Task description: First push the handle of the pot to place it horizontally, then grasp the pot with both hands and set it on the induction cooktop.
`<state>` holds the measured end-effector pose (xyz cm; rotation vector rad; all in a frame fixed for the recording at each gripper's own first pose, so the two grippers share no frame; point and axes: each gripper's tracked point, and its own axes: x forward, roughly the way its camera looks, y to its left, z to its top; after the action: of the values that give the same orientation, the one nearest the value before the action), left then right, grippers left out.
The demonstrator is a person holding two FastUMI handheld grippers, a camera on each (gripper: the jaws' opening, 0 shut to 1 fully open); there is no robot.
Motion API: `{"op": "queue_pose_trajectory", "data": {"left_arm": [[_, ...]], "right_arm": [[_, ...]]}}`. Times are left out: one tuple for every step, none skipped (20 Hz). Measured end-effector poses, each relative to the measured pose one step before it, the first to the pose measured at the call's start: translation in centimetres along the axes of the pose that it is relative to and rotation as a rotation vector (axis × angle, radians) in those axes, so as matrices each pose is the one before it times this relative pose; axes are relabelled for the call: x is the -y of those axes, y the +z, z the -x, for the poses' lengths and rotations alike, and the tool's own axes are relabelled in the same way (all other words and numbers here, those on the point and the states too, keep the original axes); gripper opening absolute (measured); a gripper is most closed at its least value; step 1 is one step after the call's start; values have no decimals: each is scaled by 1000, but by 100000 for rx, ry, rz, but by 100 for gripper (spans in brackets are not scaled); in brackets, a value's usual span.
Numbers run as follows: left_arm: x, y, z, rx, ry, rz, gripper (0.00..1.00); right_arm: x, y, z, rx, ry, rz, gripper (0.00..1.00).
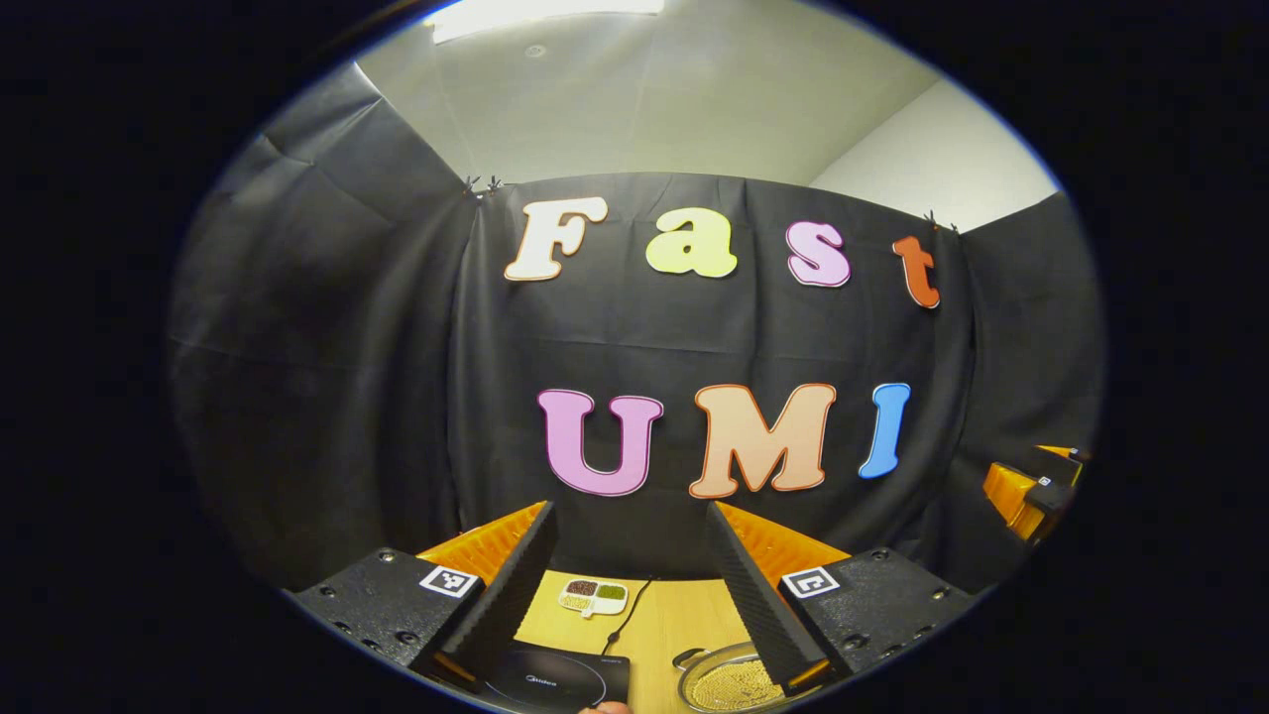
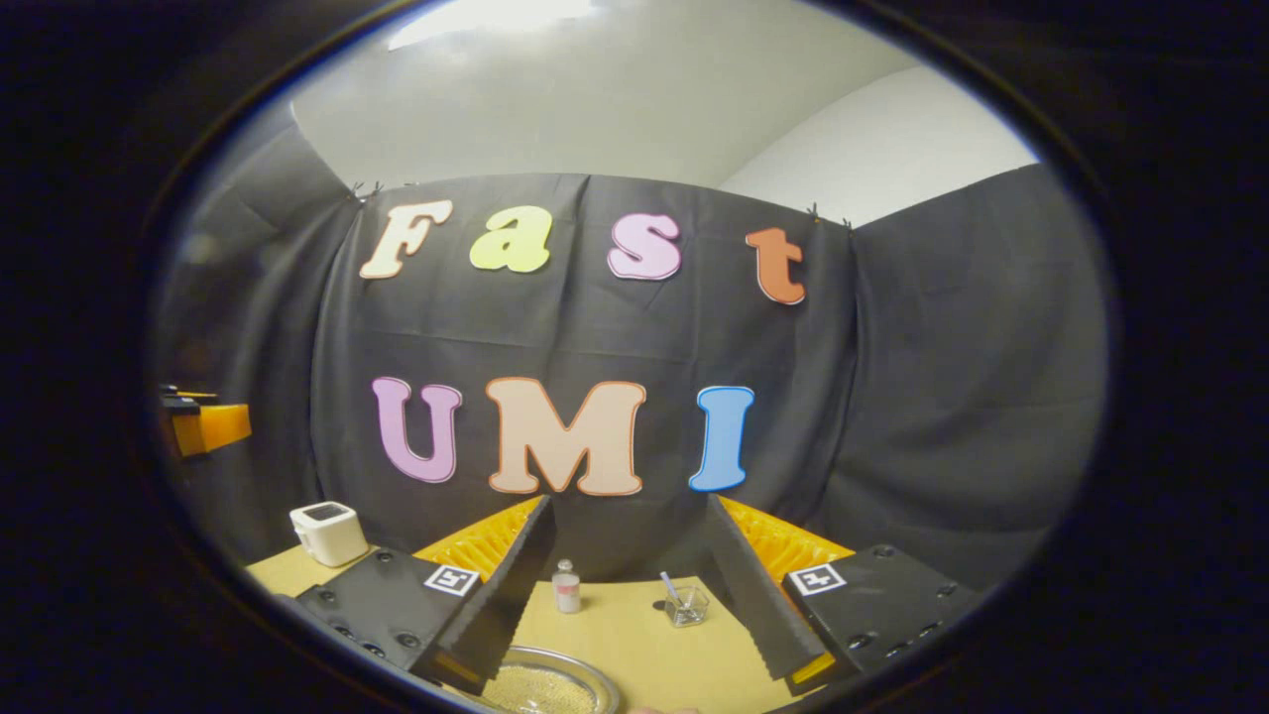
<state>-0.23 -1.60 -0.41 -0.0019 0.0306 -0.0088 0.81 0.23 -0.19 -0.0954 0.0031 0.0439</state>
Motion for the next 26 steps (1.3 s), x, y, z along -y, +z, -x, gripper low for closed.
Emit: {"op": "queue_pose_trajectory", "data": {"left_arm": [[125,129,85,51,47,446,92],[2,60,74,242,251,-30,92],[-104,88,52,263,689,-572,92],[-177,113,53,299,587,-874,95],[-149,121,28,362,562,-825,92],[-10,161,133,317,302,-673,96],[-19,181,23,424,204,-414,92],[1,212,124,575,264,-233,92],[-35,158,134,432,180,-262,92],[-41,5,170,515,137,-257,92],[-69,200,21,145,168,-392,96],[-47,-42,104,157,118,-314,95],[54,38,118,54,-90,-209,95],[-59,104,67,41,61,-162,95],[-75,-20,34,0,100,-208,95],[-9,89,36,111,13,-185,95],[-51,50,87,118,-18,-129,95],[-30,64,166,146,-3,-121,92],[-58,-71,40,-157,-54,-114,92],[-18,82,46,-13,-60,-153,92],[9,-11,114,80,-102,-142,92],[-32,18,42,-67,-114,-276,92],[-81,3,31,1,-16,-386,92],[-92,-27,19,-14,169,-506,92],[-44,-55,-73,-62,153,-428,92],[-43,77,37,30,-69,-390,92]], "right_arm": [[-116,-99,60,-76,613,639,98],[-67,2,-19,-227,541,359,97],[-53,-114,-111,-160,359,130,97],[-117,-86,-6,-284,458,-18,96],[-40,-178,21,-311,448,-246,97],[-75,7,196,-359,220,-228,97],[-13,-197,-132,-267,301,-103,96],[-143,-146,17,-316,515,-166,94],[322,-36,134,116,-677,68,85],[-114,-2,69,-45,722,-277,77],[-121,-212,102,-452,-49,-250,72],[-219,-201,209,-699,1174,-125,72],[-160,159,41,-118,154,205,75],[-120,-257,-207,-280,794,30,59],[47,-244,371,-312,-374,247,44],[-73,49,91,114,719,284,29],[-291,-4,271,19,272,43,29],[-40,-78,125,-62,14,428,29],[-116,-38,118,-211,207,478,29],[-173,-28,111,-144,86,452,29],[81,-570,-579,-215,-801,810,29],[-134,-225,1096,-986,-2262,-337,20],[351,-15,-210,-361,1941,-1033,10],[-244,-301,-11,-1208,863,-1217,0],[-397,-505,-231,-1285,884,-759,0],[-102,-552,-147,-1373,486,33,7]]}}
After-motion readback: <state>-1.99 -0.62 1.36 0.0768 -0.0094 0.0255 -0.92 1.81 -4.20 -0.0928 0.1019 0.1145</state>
